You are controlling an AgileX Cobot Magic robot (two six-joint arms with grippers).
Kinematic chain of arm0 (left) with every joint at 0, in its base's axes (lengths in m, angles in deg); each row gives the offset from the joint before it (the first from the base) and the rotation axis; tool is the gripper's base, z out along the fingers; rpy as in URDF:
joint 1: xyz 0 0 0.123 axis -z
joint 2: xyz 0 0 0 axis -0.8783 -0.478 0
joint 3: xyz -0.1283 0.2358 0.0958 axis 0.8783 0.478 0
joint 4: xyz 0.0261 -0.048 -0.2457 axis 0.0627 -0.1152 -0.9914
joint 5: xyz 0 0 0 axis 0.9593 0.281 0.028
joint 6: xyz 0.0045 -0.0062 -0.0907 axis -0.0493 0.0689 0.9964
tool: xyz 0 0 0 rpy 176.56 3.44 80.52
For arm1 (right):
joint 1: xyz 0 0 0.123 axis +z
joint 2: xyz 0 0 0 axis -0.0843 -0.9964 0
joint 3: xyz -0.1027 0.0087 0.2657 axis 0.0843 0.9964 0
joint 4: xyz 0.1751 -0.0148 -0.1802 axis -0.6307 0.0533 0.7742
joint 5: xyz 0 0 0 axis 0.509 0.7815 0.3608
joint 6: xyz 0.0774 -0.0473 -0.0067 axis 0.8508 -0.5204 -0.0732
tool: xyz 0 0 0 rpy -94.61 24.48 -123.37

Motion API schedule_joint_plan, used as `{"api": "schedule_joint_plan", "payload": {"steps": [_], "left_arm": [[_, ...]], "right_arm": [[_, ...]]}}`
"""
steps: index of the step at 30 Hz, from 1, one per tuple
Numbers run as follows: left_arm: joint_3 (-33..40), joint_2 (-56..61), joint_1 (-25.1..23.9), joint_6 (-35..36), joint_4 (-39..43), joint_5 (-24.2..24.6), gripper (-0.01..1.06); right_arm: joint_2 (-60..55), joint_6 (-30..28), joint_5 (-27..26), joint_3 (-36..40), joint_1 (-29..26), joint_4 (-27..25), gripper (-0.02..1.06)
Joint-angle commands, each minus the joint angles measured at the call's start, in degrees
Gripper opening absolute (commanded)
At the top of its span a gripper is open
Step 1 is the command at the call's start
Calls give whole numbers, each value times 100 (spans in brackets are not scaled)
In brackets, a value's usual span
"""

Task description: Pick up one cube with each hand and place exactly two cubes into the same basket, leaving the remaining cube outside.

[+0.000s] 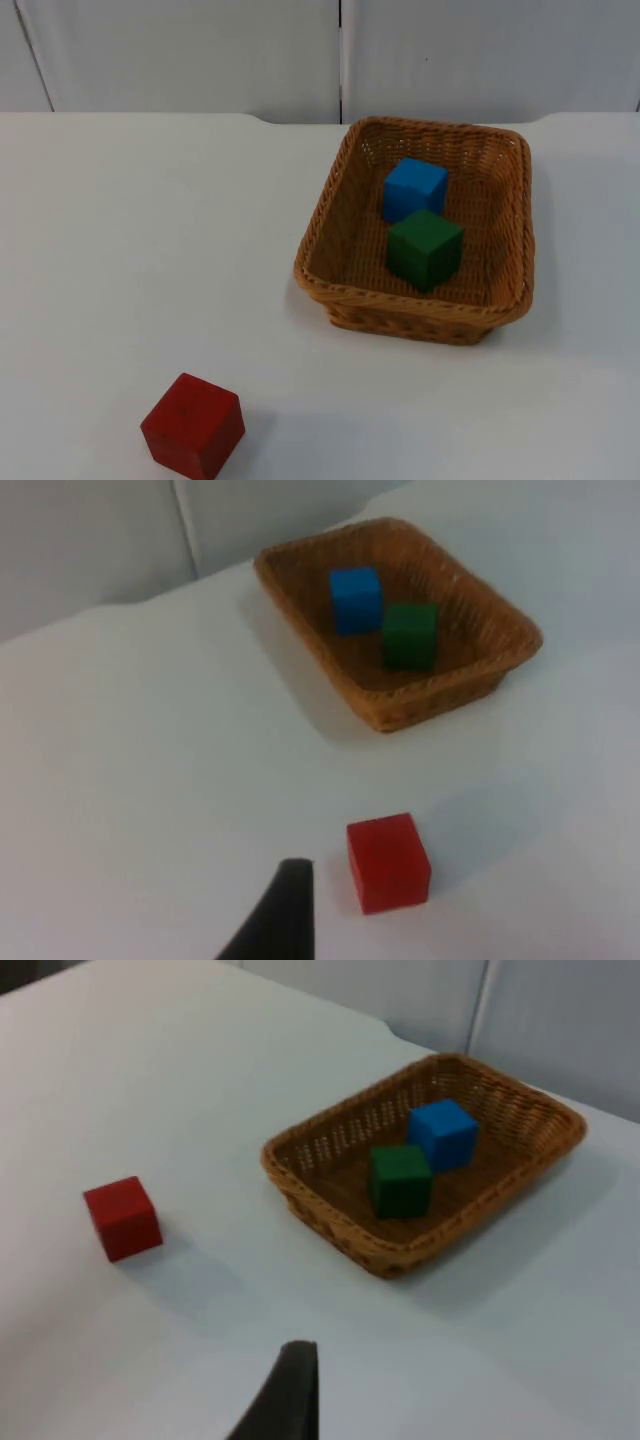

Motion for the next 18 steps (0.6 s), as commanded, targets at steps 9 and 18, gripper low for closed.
{"api": "schedule_joint_plan", "payload": {"steps": [9,18], "left_arm": [[245,24,17,218,148,127,97],[349,24,17,268,204,1,97]], "right_arm": [[404,605,0,514,29,595,88],[404,946,40,564,29,825,88]]}}
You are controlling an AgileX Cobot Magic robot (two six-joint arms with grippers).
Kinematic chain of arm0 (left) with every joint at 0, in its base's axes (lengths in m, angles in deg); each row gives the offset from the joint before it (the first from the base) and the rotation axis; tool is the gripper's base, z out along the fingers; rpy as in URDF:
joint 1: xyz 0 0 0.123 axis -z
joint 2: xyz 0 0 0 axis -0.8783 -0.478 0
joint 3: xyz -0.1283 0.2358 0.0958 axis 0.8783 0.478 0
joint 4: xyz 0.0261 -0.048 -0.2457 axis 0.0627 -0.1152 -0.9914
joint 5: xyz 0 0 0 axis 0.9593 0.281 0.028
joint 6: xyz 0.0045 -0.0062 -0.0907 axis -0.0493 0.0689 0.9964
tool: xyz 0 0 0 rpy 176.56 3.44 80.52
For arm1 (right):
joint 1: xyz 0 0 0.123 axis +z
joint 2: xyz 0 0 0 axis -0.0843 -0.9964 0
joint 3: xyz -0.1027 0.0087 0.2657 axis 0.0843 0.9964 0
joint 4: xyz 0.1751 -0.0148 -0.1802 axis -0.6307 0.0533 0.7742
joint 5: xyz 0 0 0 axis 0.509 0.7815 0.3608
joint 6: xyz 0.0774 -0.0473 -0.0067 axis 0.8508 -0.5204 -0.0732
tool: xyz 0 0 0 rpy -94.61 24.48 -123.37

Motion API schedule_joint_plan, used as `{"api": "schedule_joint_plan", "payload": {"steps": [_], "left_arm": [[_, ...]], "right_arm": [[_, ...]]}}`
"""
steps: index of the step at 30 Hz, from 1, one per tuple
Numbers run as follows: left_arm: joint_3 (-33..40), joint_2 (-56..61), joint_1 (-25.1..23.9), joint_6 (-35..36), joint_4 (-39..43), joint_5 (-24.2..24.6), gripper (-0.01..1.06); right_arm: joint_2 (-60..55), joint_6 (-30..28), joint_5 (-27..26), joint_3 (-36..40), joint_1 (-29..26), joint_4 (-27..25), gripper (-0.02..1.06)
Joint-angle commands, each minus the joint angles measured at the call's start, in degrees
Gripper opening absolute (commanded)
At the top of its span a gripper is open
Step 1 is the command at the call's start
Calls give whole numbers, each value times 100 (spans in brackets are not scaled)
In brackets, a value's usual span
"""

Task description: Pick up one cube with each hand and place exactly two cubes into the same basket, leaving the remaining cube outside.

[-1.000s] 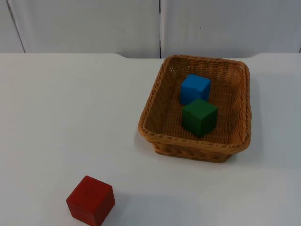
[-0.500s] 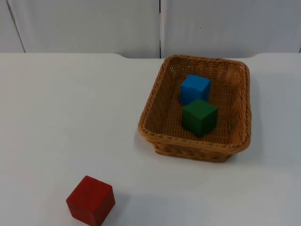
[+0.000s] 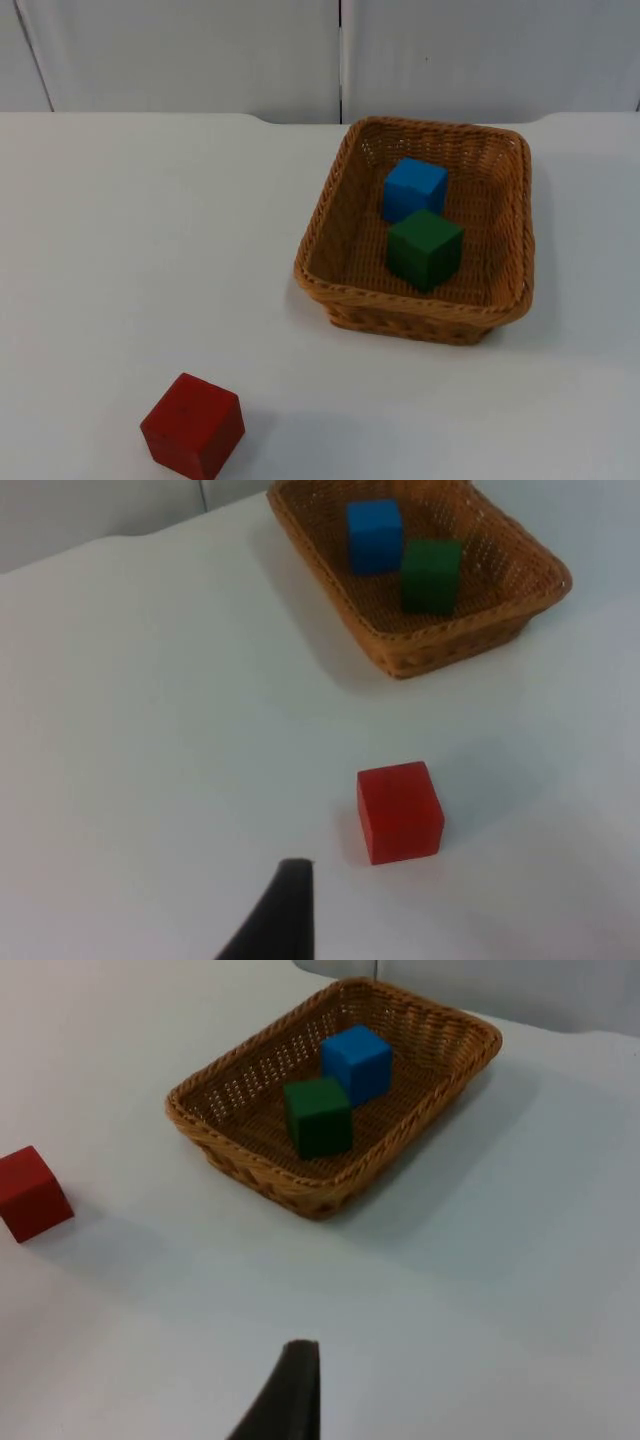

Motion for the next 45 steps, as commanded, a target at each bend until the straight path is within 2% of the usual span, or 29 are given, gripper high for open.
{"api": "schedule_joint_plan", "payload": {"steps": [1,18,22,25,27,30,34,37,40,45], "left_arm": [[31,24,17,58,42,-80,97],[31,24,17,221,130,-80,97],[31,24,17,277,133,-80,105],[31,24,17,302,133,-80,105],[31,24,17,302,133,-80,105],[31,24,17,302,133,-80,105],[31,24,17,302,133,-80,105],[31,24,17,324,133,-80,105],[31,24,17,324,113,-80,105],[31,24,17,324,113,-80,105]], "right_arm": [[27,36,1,48,29,19,88],[27,36,1,44,29,22,88],[27,36,1,44,29,22,88],[27,36,1,44,29,22,88],[27,36,1,44,29,22,90],[27,51,1,44,29,22,105],[27,62,1,44,29,35,105],[27,312,1,44,29,224,105],[27,813,-11,51,29,578,105],[27,813,-11,51,29,578,105]]}}
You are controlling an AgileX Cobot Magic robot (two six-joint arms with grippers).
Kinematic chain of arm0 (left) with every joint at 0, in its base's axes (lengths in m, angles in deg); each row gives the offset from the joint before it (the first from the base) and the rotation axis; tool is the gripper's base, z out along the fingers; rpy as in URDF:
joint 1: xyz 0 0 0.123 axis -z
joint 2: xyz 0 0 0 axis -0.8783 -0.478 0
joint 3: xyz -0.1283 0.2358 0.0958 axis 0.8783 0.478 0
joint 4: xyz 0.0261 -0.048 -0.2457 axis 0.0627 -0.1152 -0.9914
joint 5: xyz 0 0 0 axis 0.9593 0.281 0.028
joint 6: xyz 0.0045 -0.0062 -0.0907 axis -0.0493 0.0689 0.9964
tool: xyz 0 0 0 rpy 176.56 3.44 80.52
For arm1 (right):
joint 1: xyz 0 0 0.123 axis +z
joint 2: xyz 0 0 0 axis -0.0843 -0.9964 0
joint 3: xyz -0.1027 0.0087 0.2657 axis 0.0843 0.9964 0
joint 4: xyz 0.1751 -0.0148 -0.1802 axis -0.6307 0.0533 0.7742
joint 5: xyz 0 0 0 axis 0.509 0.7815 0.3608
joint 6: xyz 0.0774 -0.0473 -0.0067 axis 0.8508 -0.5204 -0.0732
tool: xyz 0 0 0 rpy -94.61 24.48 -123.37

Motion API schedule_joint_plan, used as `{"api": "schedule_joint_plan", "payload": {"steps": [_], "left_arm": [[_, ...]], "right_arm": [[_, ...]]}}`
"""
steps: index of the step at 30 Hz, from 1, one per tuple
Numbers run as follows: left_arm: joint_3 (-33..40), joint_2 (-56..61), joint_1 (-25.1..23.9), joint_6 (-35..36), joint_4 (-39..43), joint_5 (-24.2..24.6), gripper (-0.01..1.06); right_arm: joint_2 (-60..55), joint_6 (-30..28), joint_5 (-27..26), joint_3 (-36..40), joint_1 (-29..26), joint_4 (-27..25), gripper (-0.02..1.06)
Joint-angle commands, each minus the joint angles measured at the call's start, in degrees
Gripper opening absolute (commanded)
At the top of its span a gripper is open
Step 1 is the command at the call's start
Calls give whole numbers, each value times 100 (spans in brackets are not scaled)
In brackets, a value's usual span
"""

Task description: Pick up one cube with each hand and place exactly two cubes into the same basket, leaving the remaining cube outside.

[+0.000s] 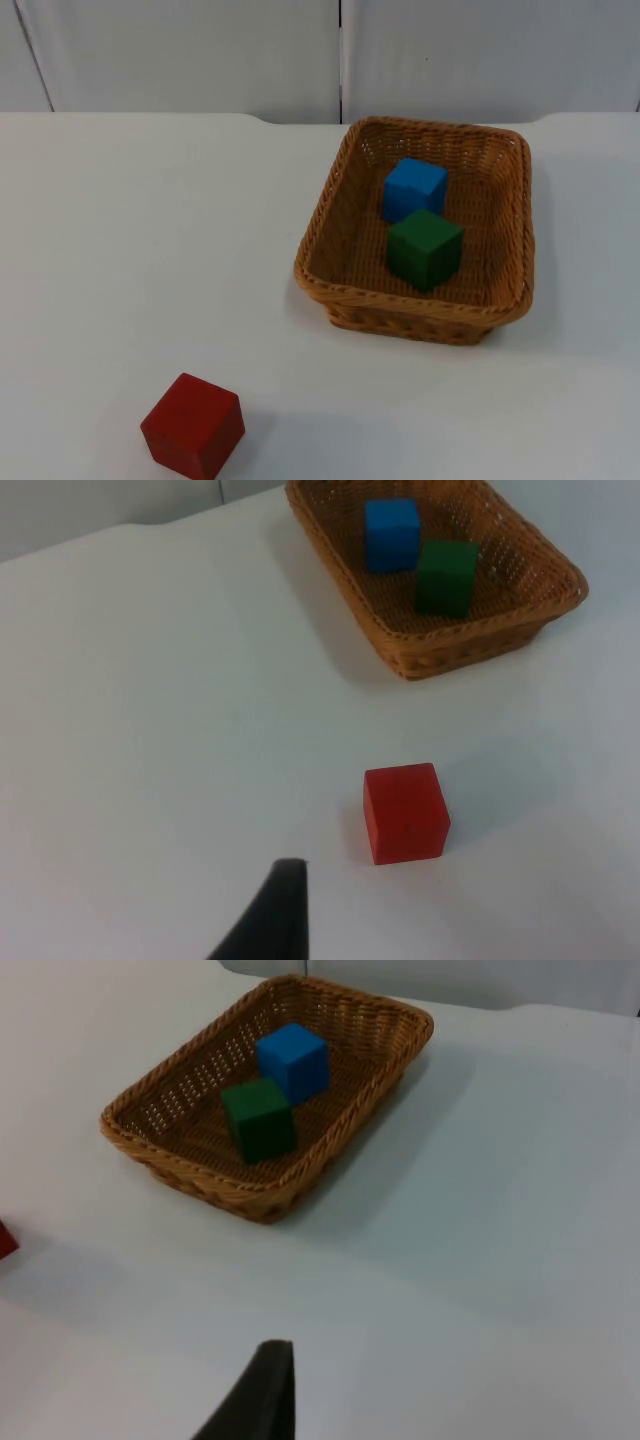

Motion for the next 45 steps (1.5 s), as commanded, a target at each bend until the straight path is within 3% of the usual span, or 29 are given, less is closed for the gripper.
{"api": "schedule_joint_plan", "payload": {"steps": [1,27,37,45], "left_arm": [[31,24,17,55,0,-60,105],[31,24,17,55,0,-60,105],[31,24,17,55,0,-60,105],[31,24,17,55,0,-60,105]], "right_arm": [[27,37,-11,51,29,29,105],[27,76,-22,51,-16,29,105],[27,76,-33,51,-1005,17,105],[27,76,-33,51,-1448,17,105]]}}
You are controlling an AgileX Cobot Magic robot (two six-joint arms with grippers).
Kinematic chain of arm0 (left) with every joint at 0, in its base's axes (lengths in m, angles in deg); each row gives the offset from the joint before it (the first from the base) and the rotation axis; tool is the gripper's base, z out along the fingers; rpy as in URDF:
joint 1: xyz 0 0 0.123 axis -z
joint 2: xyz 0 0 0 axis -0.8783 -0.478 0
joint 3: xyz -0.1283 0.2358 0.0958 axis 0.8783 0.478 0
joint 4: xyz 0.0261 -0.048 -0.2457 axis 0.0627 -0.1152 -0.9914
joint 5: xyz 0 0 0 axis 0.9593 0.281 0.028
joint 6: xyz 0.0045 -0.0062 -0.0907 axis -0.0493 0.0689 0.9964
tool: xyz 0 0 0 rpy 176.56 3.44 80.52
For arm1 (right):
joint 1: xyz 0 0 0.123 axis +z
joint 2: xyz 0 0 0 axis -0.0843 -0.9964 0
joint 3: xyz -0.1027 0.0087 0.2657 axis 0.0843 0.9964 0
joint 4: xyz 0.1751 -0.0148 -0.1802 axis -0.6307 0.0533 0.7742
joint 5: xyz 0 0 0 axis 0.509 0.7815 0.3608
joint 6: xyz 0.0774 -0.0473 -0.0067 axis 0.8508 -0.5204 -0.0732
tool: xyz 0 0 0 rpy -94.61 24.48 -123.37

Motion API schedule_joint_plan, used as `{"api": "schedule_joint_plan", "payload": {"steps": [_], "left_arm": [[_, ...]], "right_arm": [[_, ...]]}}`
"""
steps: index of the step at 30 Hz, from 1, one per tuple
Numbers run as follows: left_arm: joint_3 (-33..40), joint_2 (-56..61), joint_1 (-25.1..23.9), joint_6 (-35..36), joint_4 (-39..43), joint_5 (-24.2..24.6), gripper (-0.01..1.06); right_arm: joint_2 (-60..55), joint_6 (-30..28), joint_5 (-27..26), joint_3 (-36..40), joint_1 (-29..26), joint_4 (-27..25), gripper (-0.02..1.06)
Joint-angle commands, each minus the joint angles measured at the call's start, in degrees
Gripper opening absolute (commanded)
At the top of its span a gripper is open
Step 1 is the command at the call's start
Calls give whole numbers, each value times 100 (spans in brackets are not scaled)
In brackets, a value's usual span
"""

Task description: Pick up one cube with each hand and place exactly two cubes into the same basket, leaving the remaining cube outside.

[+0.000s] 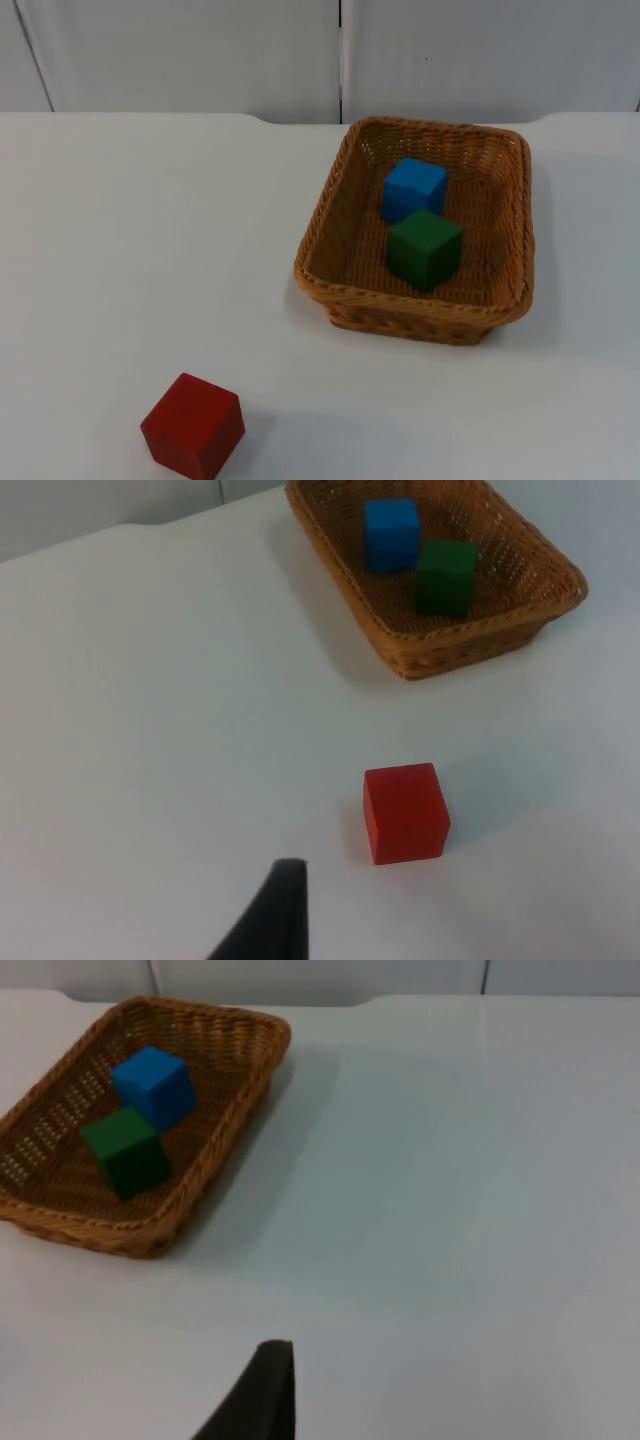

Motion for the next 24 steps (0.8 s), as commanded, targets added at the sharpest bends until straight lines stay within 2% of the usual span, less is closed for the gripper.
{"api": "schedule_joint_plan", "payload": {"steps": [1,8,24], "left_arm": [[31,24,17,55,0,-60,105],[31,24,17,55,0,-60,105],[31,24,-108,55,0,-60,105]], "right_arm": [[27,0,-33,51,-129,-5,105],[27,60,-33,51,-348,-17,105],[27,60,-44,51,-346,-28,105]]}}
